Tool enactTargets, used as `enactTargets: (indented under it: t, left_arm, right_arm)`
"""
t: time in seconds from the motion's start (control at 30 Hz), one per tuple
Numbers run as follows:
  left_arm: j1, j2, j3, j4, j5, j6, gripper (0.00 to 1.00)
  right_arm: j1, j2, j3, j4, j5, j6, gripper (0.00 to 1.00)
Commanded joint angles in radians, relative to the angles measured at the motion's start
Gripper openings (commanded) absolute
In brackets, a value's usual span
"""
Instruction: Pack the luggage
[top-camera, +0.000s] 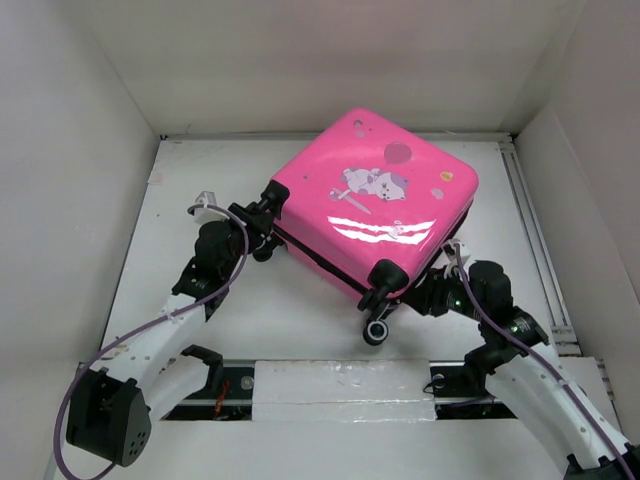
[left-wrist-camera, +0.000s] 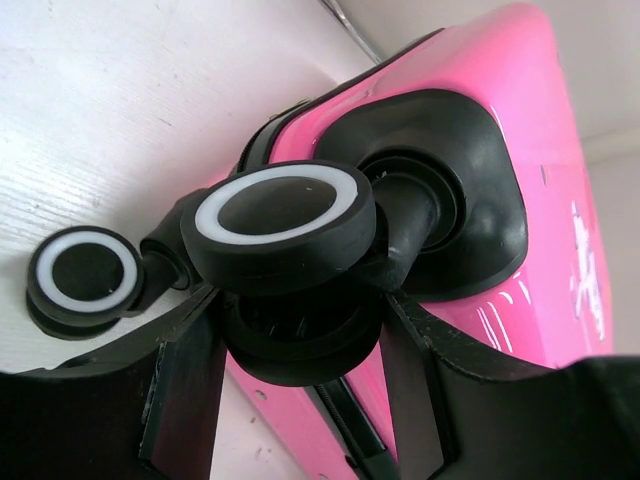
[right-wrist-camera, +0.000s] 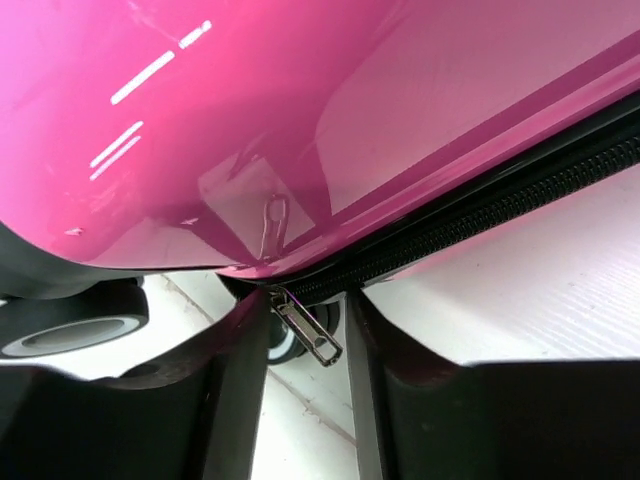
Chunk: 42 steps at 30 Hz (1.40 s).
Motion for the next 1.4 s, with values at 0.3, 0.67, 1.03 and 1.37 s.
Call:
enactTargets:
  t: [0.3, 0.67, 1.03, 1.37]
  left_arm:
    - [-0.02, -0.106, 0.158, 0.244, 0.221, -0.075, 0.0]
    - [-0.02, -0.149, 0.066, 0.216, 0.147, -0.052, 0.0]
    - [-0.02, -0.092, 0.065, 0.23, 0.132, -0.035, 0.0]
    - [-0.1, -0.127, 0.048, 0.15, 0.086, 0.096, 0.0]
  right_arm:
    - [0.069, 0.07, -0.008, 0.069, -0.142, -0.032, 0.57]
    - [0.163, 0.069, 0.002, 0.118, -0.015, 0.021, 0.58]
    - [0.368, 0.061, -0.129, 0.38, 0.361, 0.12, 0.46]
    - [0.369, -0.08, -0.19, 0.427, 0.567, 0.06, 0.53]
